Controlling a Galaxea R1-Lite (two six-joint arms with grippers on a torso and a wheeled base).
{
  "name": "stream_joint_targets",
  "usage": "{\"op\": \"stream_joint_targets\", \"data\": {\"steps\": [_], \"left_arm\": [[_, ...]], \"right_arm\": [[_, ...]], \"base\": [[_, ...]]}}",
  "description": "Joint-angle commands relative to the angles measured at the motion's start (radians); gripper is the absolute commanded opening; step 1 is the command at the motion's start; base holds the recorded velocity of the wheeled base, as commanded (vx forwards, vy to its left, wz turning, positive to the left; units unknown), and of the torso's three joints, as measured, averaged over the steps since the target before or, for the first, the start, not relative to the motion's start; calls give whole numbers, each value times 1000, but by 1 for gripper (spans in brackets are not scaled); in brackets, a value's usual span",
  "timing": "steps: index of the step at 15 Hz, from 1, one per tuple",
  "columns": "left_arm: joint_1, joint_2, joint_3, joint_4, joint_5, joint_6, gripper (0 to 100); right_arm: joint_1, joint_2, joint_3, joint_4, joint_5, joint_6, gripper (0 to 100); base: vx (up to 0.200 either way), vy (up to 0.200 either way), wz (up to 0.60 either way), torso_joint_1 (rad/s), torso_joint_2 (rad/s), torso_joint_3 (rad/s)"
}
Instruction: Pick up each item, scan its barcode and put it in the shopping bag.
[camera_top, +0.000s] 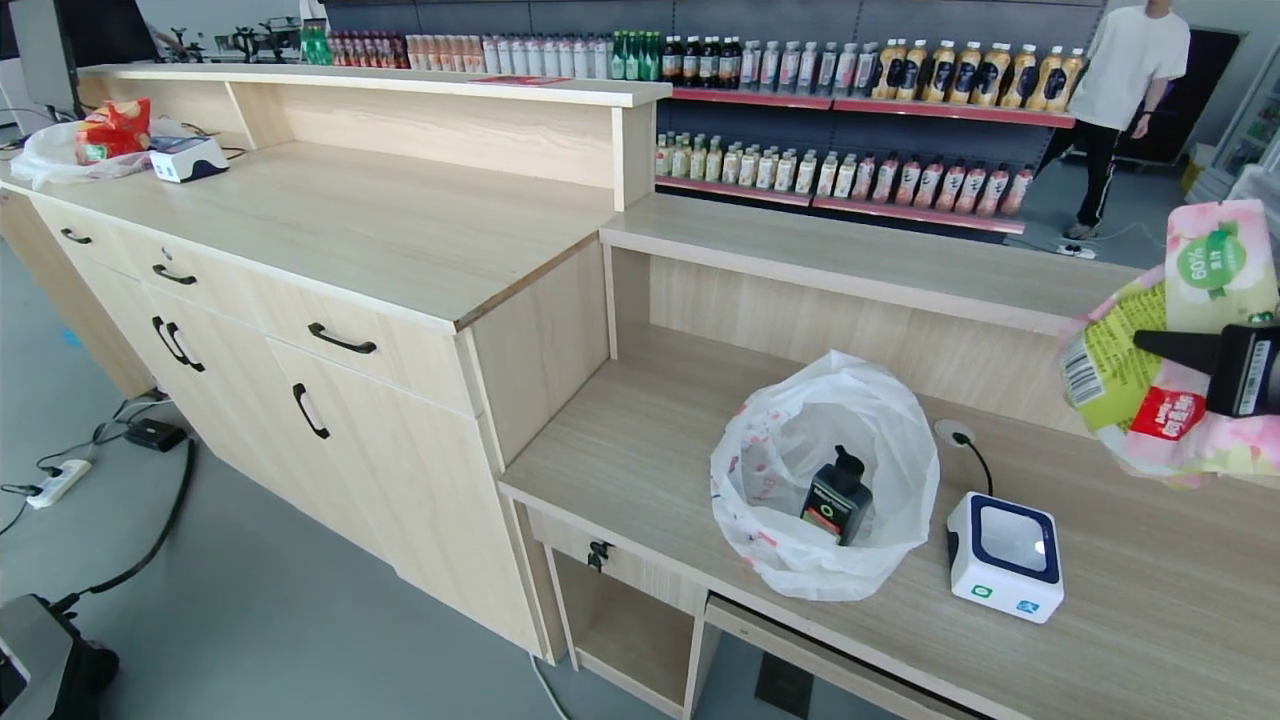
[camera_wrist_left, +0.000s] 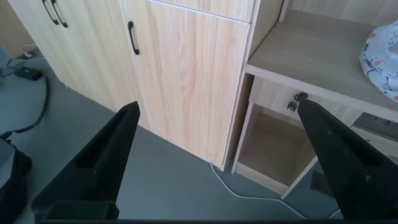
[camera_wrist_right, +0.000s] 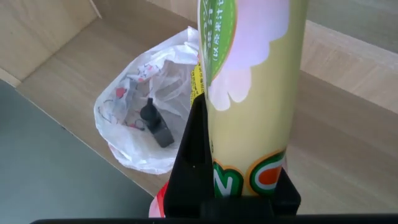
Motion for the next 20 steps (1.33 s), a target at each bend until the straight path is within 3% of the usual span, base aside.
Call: {"op": "stream_joint_targets", "data": {"steps": [1,11,20], "left_arm": [[1,0,0,0,1,0,100],[1,0,0,0,1,0,100],[1,0,0,0,1,0,100]], "right_arm": [[-1,108,-6,-93,2,83,0],[56,496,-45,-325,2,102,0],[81,602,-43,-375,2,131,0]], "base": [[0,0,0,0,0,0],[0,0,0,0,0,0],[0,0,0,0,0,0]]}}
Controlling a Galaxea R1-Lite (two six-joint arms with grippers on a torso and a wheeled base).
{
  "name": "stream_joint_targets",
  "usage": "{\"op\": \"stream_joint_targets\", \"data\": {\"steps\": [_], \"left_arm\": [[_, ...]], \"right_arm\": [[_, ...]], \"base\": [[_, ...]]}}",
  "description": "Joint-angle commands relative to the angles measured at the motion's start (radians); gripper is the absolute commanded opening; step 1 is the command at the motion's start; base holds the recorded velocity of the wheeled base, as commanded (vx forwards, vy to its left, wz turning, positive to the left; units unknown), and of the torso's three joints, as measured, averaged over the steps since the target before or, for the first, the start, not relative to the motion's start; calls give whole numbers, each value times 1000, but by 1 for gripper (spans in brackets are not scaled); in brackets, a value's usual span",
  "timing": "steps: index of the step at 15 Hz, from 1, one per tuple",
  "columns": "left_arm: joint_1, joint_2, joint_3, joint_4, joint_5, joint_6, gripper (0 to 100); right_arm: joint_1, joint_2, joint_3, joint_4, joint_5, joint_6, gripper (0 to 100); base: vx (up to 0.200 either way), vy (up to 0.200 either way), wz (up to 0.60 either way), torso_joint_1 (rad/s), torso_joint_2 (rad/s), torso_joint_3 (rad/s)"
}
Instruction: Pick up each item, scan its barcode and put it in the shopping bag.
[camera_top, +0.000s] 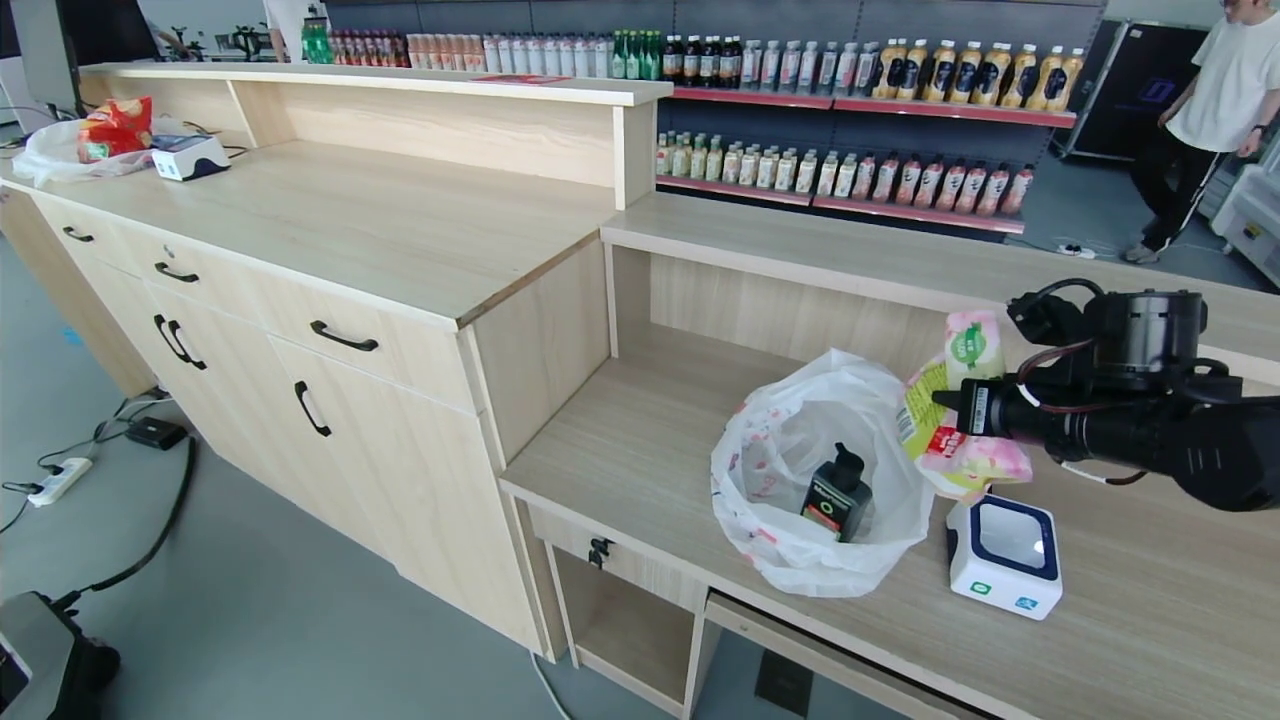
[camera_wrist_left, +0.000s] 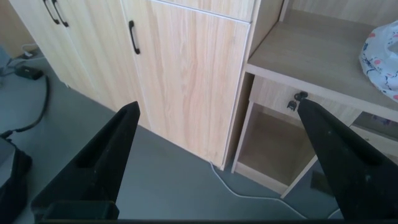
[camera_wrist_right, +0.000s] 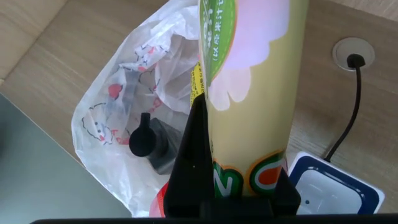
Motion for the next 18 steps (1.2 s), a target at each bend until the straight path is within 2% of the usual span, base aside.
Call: {"op": "stream_joint_targets", "data": {"steps": [1,5,10,15,18], "left_arm": [[1,0,0,0,0,0,100],[1,0,0,0,0,0,100],[1,0,0,0,0,0,100],[1,0,0,0,0,0,100],[1,0,0,0,0,0,100]], "right_arm": [[-1,41,0,-10,-1,3,0],[-7,75,-4,-12,0,6,0],[17,101,-103,-16,0,63,0],[49,216,-119,-165,2,95,0],[60,259,-127,-190,2,94,0]], "base": [[0,0,0,0,0,0],[0,0,0,0,0,0],[0,0,0,0,0,0],[0,0,0,0,0,0],[0,0,0,0,0,0]]}}
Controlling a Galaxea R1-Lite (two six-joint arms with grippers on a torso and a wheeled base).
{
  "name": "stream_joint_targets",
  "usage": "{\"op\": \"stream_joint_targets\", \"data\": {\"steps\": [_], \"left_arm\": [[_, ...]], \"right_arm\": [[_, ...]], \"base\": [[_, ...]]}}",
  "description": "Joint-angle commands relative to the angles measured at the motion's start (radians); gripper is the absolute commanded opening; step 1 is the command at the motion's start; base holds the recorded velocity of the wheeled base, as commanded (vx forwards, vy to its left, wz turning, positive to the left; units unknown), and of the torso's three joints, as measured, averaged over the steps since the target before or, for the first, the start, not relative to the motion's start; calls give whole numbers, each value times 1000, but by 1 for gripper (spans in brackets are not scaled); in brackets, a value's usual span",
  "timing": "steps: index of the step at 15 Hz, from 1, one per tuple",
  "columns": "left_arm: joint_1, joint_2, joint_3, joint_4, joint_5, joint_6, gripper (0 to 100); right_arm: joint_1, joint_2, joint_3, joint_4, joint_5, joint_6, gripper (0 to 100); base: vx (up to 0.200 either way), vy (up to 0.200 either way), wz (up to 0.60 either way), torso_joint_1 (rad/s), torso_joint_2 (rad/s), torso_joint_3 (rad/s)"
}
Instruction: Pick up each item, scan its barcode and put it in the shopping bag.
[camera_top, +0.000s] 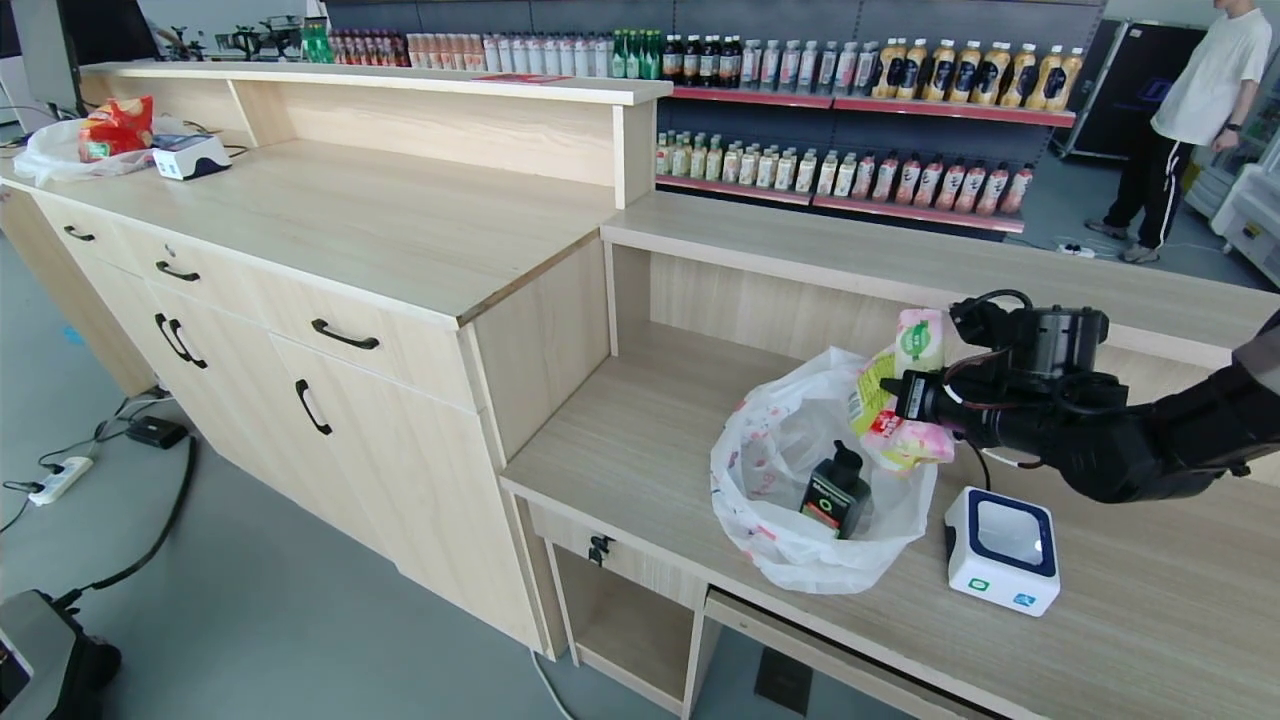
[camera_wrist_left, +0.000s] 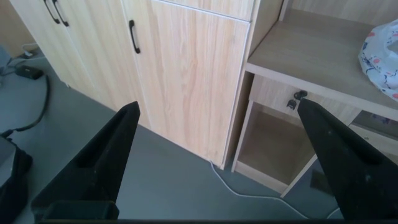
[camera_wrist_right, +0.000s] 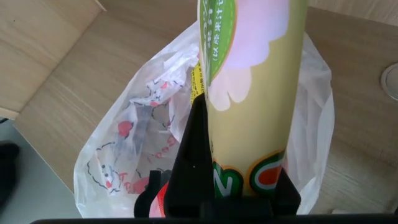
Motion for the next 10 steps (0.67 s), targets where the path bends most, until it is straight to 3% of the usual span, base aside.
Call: {"op": "stream_joint_targets", "data": {"steps": [1,10], "left_arm": [[0,0,0,0,0,0,100],[0,0,0,0,0,0,100]], "right_arm": [[5,49,0,-14,0,-1,0],[-4,109,10,-63,0,-4,0]], "base": [[0,0,0,0,0,0],[0,0,0,0,0,0]]}}
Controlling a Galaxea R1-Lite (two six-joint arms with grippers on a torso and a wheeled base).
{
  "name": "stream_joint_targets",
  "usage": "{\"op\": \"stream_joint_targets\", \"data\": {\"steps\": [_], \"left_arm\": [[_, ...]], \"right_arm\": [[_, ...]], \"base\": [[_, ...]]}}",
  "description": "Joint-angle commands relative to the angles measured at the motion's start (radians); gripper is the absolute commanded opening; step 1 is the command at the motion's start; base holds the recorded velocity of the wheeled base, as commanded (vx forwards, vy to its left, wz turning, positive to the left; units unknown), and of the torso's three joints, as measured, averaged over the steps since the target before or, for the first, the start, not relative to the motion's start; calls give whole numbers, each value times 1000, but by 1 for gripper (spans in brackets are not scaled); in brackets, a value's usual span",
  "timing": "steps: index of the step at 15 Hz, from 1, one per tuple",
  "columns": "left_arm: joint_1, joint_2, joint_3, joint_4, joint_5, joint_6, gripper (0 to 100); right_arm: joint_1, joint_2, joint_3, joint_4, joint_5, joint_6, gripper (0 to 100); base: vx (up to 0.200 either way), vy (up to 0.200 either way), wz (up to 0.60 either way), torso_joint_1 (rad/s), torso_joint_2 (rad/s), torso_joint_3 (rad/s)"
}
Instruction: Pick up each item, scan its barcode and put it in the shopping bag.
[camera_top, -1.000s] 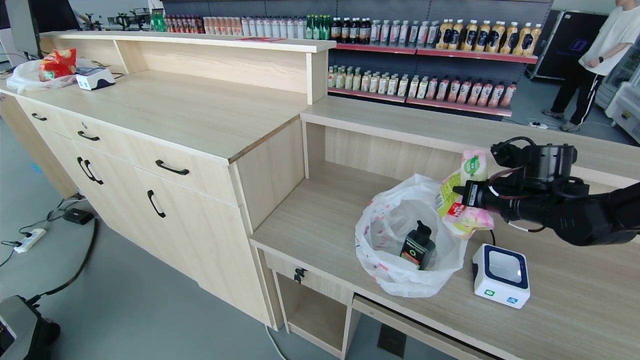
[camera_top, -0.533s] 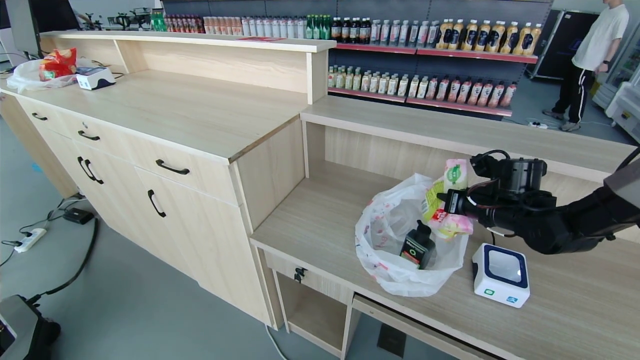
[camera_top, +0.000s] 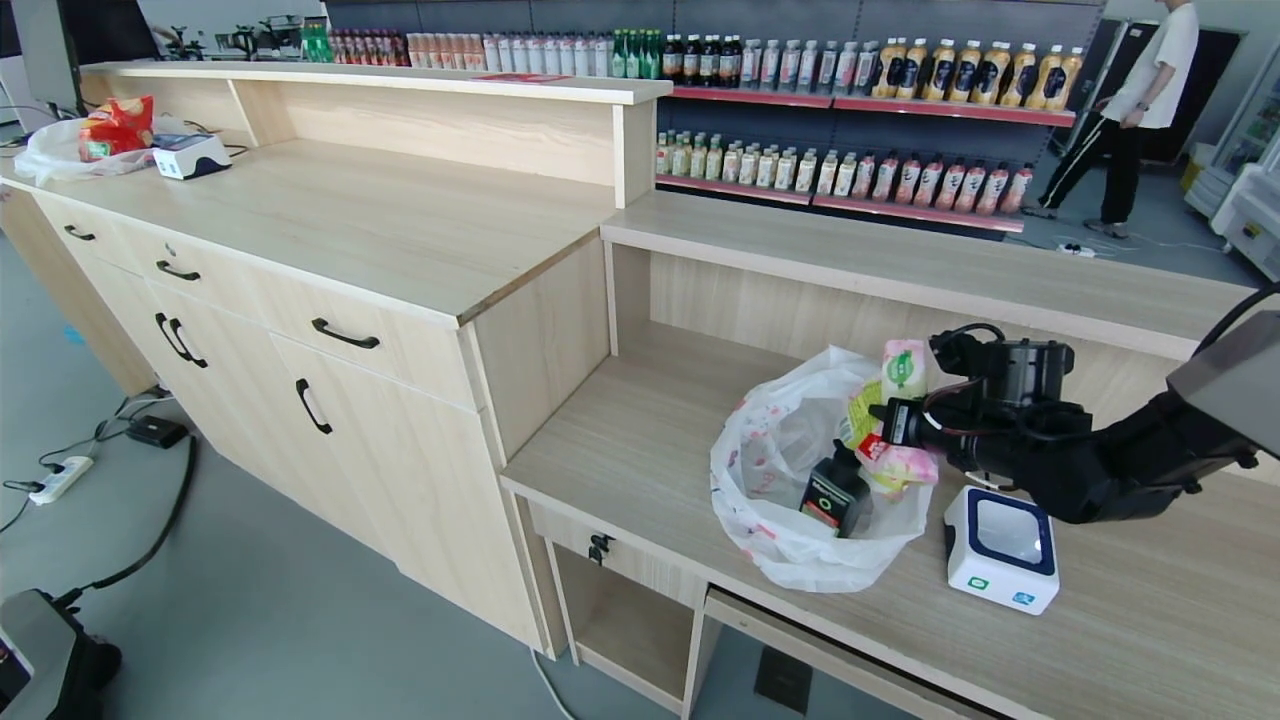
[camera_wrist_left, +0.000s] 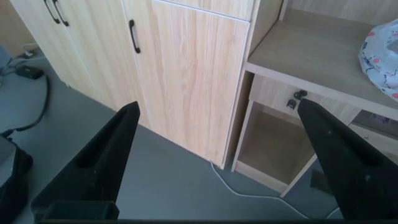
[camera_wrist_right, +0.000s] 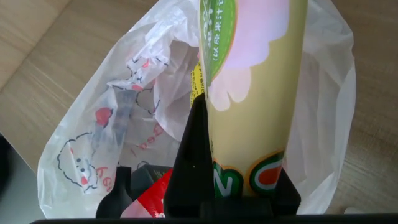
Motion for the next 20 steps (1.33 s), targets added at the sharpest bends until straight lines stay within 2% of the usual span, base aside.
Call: {"op": "stream_joint_targets", "data": {"steps": [1,9,10,17,20], "left_arm": [[0,0,0,0,0,0,100],[0,0,0,0,0,0,100],[0,0,0,0,0,0,100],[0,0,0,0,0,0,100],[0,0,0,0,0,0,100]], "right_arm": [[-2,9,1,0,1,0,0],[-2,9,18,-2,1,-2,0],[-2,9,18,-4,1,-2,100],[-17,-54,4,6,11,-17,100],[-31,-170,2,21,80,-135,100]], "base": [[0,0,0,0,0,0],[0,0,0,0,0,0],[0,0,0,0,0,0],[0,0,0,0,0,0],[0,0,0,0,0,0]]}}
